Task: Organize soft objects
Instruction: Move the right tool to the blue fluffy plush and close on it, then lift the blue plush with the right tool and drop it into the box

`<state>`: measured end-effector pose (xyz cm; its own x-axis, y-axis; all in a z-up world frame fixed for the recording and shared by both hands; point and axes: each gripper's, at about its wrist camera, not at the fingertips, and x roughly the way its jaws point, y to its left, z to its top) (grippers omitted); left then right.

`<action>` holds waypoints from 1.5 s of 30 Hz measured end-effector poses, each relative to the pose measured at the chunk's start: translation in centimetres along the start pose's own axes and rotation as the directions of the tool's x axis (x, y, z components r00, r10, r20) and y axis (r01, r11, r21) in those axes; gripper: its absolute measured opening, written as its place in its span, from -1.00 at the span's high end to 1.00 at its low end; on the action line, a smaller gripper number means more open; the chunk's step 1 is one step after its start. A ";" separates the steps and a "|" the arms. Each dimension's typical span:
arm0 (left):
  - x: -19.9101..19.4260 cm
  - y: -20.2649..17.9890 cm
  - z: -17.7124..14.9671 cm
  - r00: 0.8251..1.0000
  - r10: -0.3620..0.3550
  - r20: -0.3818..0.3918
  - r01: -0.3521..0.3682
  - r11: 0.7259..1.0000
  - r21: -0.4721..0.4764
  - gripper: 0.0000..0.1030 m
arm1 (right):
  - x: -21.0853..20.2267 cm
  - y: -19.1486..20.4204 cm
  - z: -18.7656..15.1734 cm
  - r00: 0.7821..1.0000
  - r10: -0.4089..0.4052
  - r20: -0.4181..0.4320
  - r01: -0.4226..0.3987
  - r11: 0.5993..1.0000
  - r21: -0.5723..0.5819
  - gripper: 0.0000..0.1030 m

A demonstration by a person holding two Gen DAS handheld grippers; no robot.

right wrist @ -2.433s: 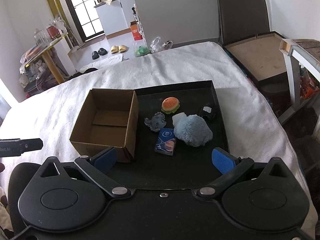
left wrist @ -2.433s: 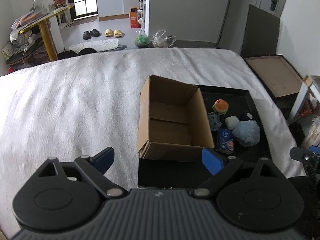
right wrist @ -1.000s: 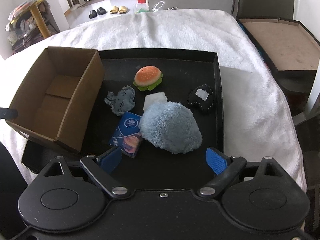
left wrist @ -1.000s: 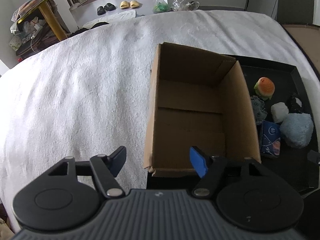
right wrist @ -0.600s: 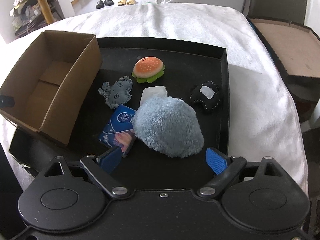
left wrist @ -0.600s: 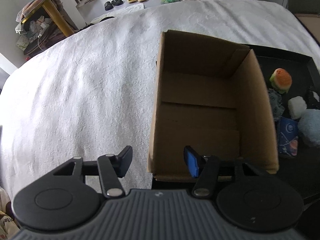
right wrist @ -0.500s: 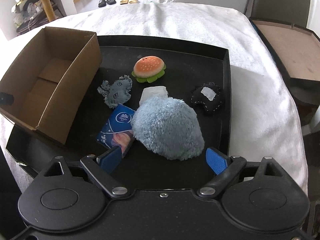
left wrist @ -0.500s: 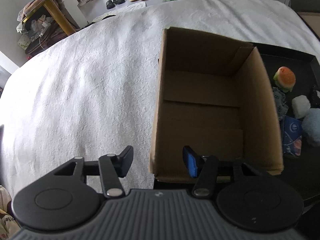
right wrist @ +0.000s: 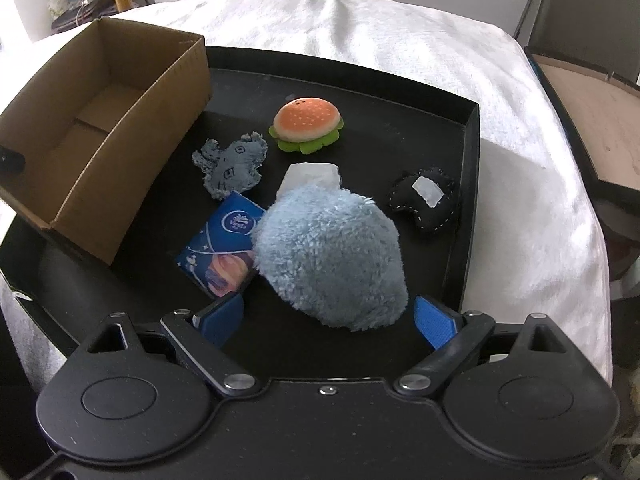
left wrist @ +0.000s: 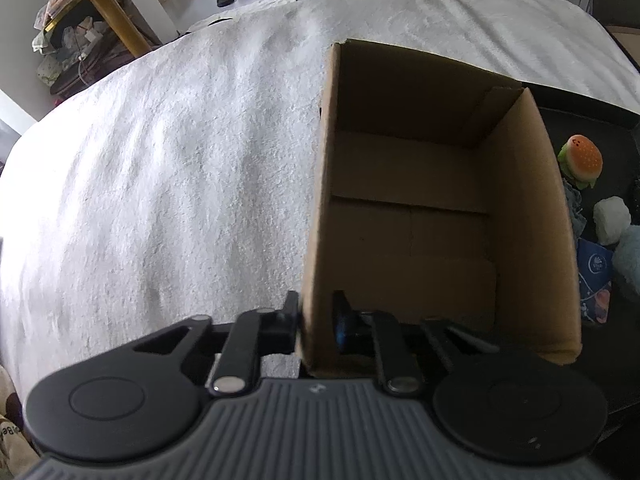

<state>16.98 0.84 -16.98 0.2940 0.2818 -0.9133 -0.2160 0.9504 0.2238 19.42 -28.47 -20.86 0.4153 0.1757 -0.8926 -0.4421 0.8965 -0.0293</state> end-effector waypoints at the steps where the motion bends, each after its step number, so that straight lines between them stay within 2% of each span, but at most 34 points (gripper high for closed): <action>1: 0.0 0.0 0.0 1.000 -0.011 0.001 0.011 1.000 0.001 0.81 | 0.1 -0.1 0.1 1.000 -0.004 -0.001 0.004 1.000 -0.003 -0.78; 8: 0.5 0.1 0.0 0.999 -0.031 0.013 0.030 0.999 0.022 0.83 | 0.7 0.1 0.7 1.000 -0.028 0.005 0.028 0.998 -0.054 -0.78; 11: 0.4 -0.4 -0.3 0.998 -0.018 0.058 0.013 0.997 0.077 0.84 | 0.8 0.4 1.0 0.999 -0.052 0.005 0.052 0.994 -0.096 -0.79; 19: 2.0 -0.1 0.2 0.998 -0.063 0.007 0.063 0.996 0.060 0.82 | 1.9 1.6 1.6 0.996 -0.083 0.014 0.084 0.974 -0.210 -0.80; 21: 2.5 0.3 0.3 0.997 -0.075 -0.013 0.075 0.997 0.035 0.81 | 2.3 1.9 1.7 0.996 -0.089 0.021 0.091 0.969 -0.230 -0.70; 22: 2.7 0.5 0.3 0.997 -0.077 -0.018 0.077 0.997 0.024 0.81 | 2.4 2.0 1.7 0.996 -0.088 0.020 0.090 0.967 -0.237 -0.44; 23: 2.7 0.6 0.3 0.997 -0.077 -0.019 0.077 0.997 0.018 0.81 | 2.5 2.1 1.7 0.995 -0.095 0.014 0.095 0.967 -0.237 -0.31; 26: 2.8 0.8 0.2 0.996 -0.085 -0.015 0.085 0.996 0.013 0.81 | 2.3 2.0 1.9 0.995 -0.097 0.011 0.097 0.973 -0.209 -0.22; 35: 2.7 1.0 0.1 0.996 -0.094 -0.008 0.095 0.995 0.023 0.81 | 0.7 3.1 2.7 0.996 -0.086 -0.007 0.084 0.981 -0.173 -0.20; 45: 2.7 1.6 0.0 0.992 -0.121 -0.019 0.121 0.993 0.004 0.80 | -2.3 4.6 4.4 0.996 -0.078 0.041 0.083 0.983 -0.163 -0.20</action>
<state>17.39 3.12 -19.09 0.3006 0.1624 -0.9398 -0.1747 0.9781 0.1131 19.94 -22.98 -16.98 0.4804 0.1220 -0.8685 -0.5296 0.8297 -0.1764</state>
